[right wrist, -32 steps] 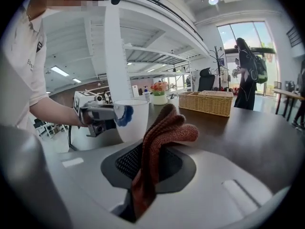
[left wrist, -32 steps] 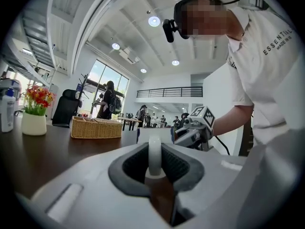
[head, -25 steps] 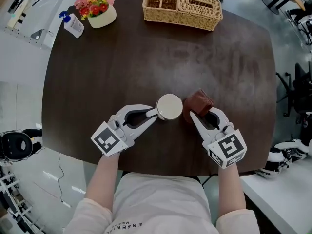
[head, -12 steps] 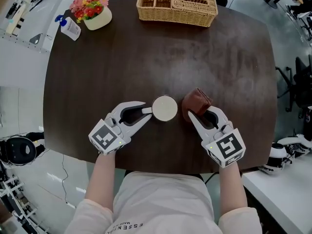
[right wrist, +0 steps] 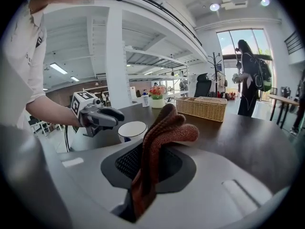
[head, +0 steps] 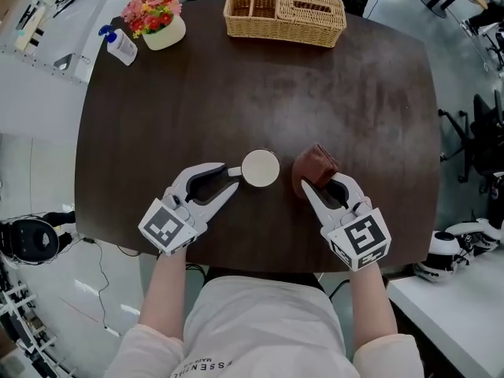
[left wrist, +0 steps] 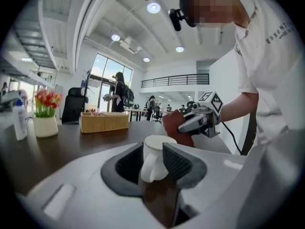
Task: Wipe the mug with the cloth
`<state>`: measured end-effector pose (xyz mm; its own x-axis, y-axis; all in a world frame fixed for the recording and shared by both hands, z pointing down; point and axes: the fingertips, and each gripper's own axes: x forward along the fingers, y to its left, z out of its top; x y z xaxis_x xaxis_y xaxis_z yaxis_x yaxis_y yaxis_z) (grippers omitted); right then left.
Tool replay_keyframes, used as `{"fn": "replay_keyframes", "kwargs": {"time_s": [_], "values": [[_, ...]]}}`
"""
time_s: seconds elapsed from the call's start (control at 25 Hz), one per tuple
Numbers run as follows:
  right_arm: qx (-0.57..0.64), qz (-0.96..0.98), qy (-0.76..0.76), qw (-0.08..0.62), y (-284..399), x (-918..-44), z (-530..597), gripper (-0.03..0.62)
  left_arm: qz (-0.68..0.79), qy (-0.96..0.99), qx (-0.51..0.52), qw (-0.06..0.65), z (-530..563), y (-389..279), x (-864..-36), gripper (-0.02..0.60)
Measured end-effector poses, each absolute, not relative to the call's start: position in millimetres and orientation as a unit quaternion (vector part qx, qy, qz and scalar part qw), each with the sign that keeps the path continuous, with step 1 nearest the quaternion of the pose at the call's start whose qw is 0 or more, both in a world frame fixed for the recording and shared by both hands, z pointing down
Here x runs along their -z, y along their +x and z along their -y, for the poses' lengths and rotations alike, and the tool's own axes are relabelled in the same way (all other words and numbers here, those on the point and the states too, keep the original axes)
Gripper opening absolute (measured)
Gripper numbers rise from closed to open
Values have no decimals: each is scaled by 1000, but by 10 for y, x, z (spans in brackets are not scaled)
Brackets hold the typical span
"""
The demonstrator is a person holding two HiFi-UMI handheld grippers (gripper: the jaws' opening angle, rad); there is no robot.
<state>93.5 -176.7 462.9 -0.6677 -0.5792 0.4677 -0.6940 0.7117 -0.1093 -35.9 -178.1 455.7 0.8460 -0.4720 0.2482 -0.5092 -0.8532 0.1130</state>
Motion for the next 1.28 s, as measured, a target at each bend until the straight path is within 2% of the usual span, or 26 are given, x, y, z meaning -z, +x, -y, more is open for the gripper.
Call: {"fn": "replay_keyframes", "kwargs": {"time_s": [0.16,0.24,0.28,0.56,0.8,1.28], "values": [[-128,888,384,218,932,-4600,1518,84,298,950,-94,33,1606,-293,-4145,101],[-111,889,389,213,899,-4516,1392,84,304,949,-85,20,1525,-240,-3966,21],[-108,890,392,207,887,-4465,1329,83,303,950,-79,17,1468,-202,-3897,2],[-91,902,386,174,767,-4172,818,83,298,953,-46,32,875,12,-3637,2],[-92,895,409,152,809,-3989,249,82,317,945,24,80,319,-193,-3362,2],[-39,874,471,115,465,-3378,-1389,81,322,947,7,5,-1426,-877,-2995,2]]}}
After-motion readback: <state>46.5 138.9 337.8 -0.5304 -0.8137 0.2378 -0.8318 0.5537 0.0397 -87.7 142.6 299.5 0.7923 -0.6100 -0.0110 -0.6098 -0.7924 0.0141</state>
